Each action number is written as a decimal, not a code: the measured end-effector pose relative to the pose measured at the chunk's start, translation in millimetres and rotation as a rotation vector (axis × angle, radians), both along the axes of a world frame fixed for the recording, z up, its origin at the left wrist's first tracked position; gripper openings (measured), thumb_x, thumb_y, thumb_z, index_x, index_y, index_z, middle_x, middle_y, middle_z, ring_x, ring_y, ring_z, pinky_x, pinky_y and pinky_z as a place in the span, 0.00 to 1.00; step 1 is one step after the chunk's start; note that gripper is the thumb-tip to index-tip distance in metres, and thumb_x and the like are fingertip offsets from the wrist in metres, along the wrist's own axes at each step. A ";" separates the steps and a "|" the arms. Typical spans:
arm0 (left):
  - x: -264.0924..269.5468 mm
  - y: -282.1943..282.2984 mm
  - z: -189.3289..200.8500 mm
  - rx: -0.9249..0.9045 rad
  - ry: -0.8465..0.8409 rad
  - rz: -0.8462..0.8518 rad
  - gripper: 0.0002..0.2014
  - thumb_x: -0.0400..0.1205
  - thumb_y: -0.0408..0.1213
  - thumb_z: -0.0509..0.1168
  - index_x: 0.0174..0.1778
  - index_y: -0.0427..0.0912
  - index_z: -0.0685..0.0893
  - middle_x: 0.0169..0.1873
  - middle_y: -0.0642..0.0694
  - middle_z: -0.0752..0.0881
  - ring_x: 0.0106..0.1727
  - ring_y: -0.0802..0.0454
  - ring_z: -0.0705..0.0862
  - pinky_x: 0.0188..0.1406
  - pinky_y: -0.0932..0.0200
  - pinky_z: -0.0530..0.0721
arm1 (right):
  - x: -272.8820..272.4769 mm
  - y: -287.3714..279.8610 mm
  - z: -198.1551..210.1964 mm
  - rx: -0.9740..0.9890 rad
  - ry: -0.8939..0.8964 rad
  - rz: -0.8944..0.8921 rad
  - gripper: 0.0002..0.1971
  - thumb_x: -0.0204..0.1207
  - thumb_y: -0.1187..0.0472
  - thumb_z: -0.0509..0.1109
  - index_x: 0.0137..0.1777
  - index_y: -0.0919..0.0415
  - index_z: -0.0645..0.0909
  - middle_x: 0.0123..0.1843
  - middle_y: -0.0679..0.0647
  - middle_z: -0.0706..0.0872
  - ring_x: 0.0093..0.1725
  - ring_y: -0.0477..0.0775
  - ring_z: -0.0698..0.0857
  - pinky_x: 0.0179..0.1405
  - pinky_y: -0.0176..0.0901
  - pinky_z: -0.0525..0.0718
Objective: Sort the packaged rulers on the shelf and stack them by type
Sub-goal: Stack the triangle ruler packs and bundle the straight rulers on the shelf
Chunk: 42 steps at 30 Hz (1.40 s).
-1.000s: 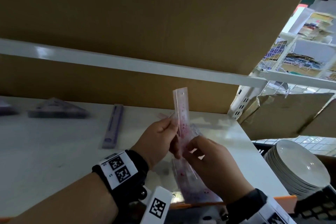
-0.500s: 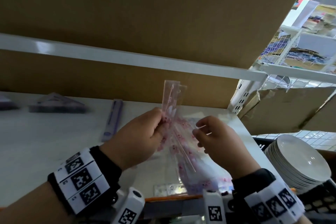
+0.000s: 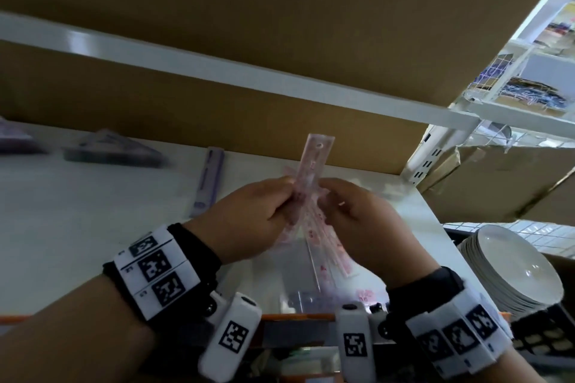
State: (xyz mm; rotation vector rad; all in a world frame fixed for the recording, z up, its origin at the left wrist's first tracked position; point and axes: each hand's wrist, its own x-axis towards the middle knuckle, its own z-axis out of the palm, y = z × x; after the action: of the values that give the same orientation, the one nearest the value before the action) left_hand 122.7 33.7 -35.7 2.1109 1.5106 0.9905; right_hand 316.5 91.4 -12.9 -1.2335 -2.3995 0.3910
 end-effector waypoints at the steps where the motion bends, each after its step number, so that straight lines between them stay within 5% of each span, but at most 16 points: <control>1: -2.3 2.0 -3.0 -0.019 -0.057 0.020 0.08 0.87 0.49 0.57 0.42 0.61 0.74 0.36 0.59 0.82 0.37 0.68 0.81 0.32 0.72 0.77 | 7.0 6.0 -1.4 -0.040 -0.046 -0.107 0.14 0.81 0.45 0.65 0.66 0.42 0.78 0.52 0.44 0.90 0.53 0.50 0.87 0.48 0.44 0.82; 5: -8.8 7.9 -12.4 -0.110 -0.237 0.128 0.07 0.87 0.46 0.59 0.44 0.51 0.77 0.31 0.50 0.86 0.26 0.53 0.85 0.26 0.45 0.87 | 25.1 18.5 -12.1 -0.240 -0.345 -0.322 0.23 0.71 0.38 0.74 0.63 0.45 0.80 0.53 0.45 0.89 0.53 0.50 0.86 0.50 0.40 0.79; 12: -3.7 9.0 -15.5 -0.227 -0.367 0.133 0.07 0.87 0.44 0.60 0.45 0.50 0.80 0.29 0.42 0.86 0.23 0.47 0.85 0.24 0.46 0.88 | 18.3 5.5 -18.2 -0.256 -0.412 -0.313 0.17 0.71 0.41 0.73 0.56 0.45 0.81 0.50 0.45 0.88 0.44 0.49 0.87 0.47 0.42 0.86; 16: 3.4 11.2 -18.1 -0.314 -0.484 0.139 0.09 0.87 0.42 0.61 0.43 0.45 0.80 0.27 0.39 0.84 0.22 0.48 0.80 0.23 0.50 0.86 | 13.6 3.9 -16.0 -0.280 -0.452 -0.301 0.19 0.70 0.44 0.77 0.57 0.51 0.82 0.46 0.45 0.82 0.44 0.48 0.81 0.36 0.39 0.77; 18: 5.0 11.9 -19.9 -0.368 -0.528 0.121 0.09 0.87 0.42 0.60 0.44 0.43 0.80 0.26 0.41 0.83 0.22 0.48 0.80 0.22 0.52 0.84 | 14.3 4.7 -14.4 -0.305 -0.446 -0.300 0.14 0.70 0.47 0.78 0.49 0.54 0.85 0.42 0.45 0.84 0.41 0.49 0.83 0.34 0.40 0.78; 22: 4.2 11.7 -23.0 -0.469 -0.587 0.103 0.10 0.87 0.43 0.60 0.46 0.42 0.80 0.27 0.38 0.84 0.21 0.44 0.80 0.18 0.53 0.81 | 28.2 5.6 -13.2 -0.340 -0.291 -0.324 0.14 0.73 0.50 0.76 0.28 0.51 0.83 0.27 0.45 0.85 0.25 0.38 0.80 0.22 0.30 0.72; 27: 2.8 11.9 -24.5 -0.498 -0.609 0.094 0.11 0.86 0.44 0.59 0.45 0.41 0.80 0.30 0.33 0.85 0.20 0.44 0.79 0.19 0.51 0.80 | 51.5 2.8 0.7 -0.395 -0.035 -0.367 0.16 0.75 0.54 0.73 0.27 0.58 0.86 0.21 0.56 0.82 0.15 0.47 0.69 0.15 0.34 0.64; 32: 2.4 14.2 -26.4 -0.521 -0.633 0.088 0.11 0.87 0.43 0.59 0.45 0.41 0.81 0.29 0.36 0.84 0.21 0.44 0.79 0.20 0.51 0.80 | 60.9 -3.3 10.2 -0.418 0.093 -0.370 0.15 0.79 0.57 0.71 0.31 0.59 0.85 0.26 0.52 0.88 0.17 0.48 0.69 0.16 0.34 0.67; 37: 1.8 16.4 -26.9 -0.495 -0.629 0.077 0.11 0.87 0.43 0.60 0.45 0.39 0.80 0.35 0.27 0.86 0.22 0.43 0.80 0.22 0.50 0.81 | 47.9 -14.7 2.6 -0.581 0.411 -0.244 0.11 0.81 0.64 0.71 0.37 0.62 0.86 0.33 0.63 0.89 0.24 0.56 0.79 0.20 0.43 0.75; 42: 1.1 14.7 -25.4 -0.495 -0.690 0.024 0.11 0.87 0.42 0.61 0.46 0.38 0.80 0.31 0.36 0.86 0.24 0.45 0.80 0.25 0.52 0.84 | 25.5 -17.7 -4.3 -0.596 0.390 -0.112 0.10 0.82 0.63 0.70 0.39 0.56 0.88 0.35 0.61 0.90 0.27 0.59 0.86 0.24 0.45 0.80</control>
State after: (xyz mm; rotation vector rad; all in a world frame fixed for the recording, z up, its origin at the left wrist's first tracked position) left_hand 123.8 48.3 -61.1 1.2321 1.2468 1.0632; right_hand 342.0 73.7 -17.2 -1.3572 -1.9238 1.2502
